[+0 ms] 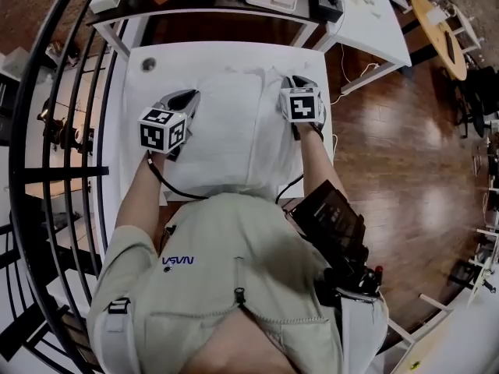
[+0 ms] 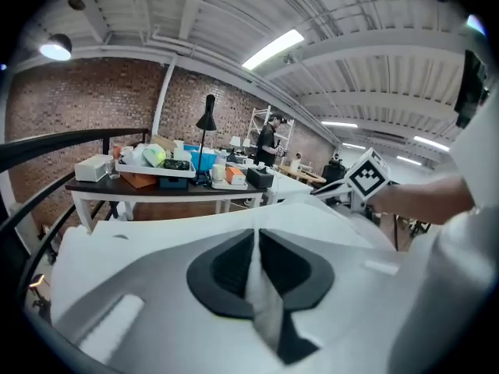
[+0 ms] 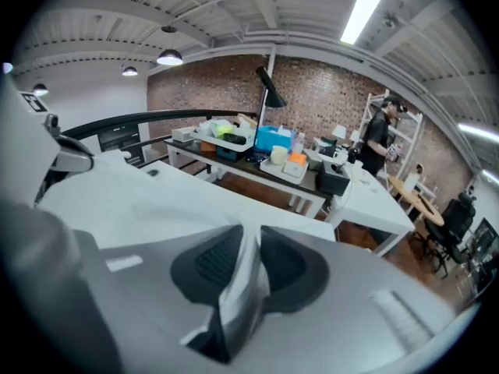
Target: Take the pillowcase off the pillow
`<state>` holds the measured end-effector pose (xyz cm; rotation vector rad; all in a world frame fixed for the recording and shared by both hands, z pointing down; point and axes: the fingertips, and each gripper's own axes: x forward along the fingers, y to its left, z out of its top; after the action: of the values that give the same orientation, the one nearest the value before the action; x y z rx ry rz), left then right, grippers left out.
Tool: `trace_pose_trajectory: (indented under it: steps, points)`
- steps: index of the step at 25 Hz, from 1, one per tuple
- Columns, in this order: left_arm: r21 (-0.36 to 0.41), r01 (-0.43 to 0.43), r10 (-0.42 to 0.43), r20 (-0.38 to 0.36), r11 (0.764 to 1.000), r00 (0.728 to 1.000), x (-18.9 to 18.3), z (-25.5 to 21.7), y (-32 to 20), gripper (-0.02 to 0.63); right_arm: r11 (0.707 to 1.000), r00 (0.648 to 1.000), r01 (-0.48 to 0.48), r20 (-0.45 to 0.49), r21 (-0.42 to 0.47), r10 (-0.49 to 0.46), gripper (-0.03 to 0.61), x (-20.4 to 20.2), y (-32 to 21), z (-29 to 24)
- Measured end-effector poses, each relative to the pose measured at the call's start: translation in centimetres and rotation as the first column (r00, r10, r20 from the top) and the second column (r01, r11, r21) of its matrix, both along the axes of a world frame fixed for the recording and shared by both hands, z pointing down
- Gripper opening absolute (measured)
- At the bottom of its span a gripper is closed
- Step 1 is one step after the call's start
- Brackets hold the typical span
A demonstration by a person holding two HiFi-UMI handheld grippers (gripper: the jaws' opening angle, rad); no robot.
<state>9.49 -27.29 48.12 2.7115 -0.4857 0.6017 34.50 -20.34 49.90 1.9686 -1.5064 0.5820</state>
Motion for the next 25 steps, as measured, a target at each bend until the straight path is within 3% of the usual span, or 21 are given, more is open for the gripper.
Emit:
trace_pose_trajectory:
  steps: [2, 8, 14, 18, 25]
  points:
    - [0.024, 0.002, -0.003, 0.021, 1.000, 1.000, 0.7, 0.4, -0.5, 0.048, 1.000, 1.000, 0.002, 0.005, 0.024, -0.002, 0.093, -0.3, 0.1, -0.5]
    - [0.041, -0.052, 0.050, 0.039, 0.998, 0.998, 1.5, 0.7, -0.3, 0.112, 0.990, 0.999, 0.002, 0.051, 0.141, -0.009, 0.097, -3.4, 1.8, -2.8]
    - [0.162, -0.096, 0.102, -0.024, 0.982, 0.995, 1.0, -2.5, 1.5, 0.204, 0.976, 0.997, -0.051, 0.063, 0.214, 0.038, 0.097, -7.5, 7.0, -4.0]
    - [0.225, -0.118, 0.135, -0.064, 0.967, 0.989, 0.6, -4.5, 3.9, 0.206, 0.972, 0.995, -0.089, 0.056, 0.216, 0.079, 0.097, -9.3, 11.0, -4.1]
    - [0.290, -0.181, 0.191, -0.005, 0.940, 0.982, 0.0, -5.1, 12.0, 0.215, 0.969, 0.993, -0.084, 0.102, 0.232, 0.062, 0.097, -11.9, 16.0, -2.1]
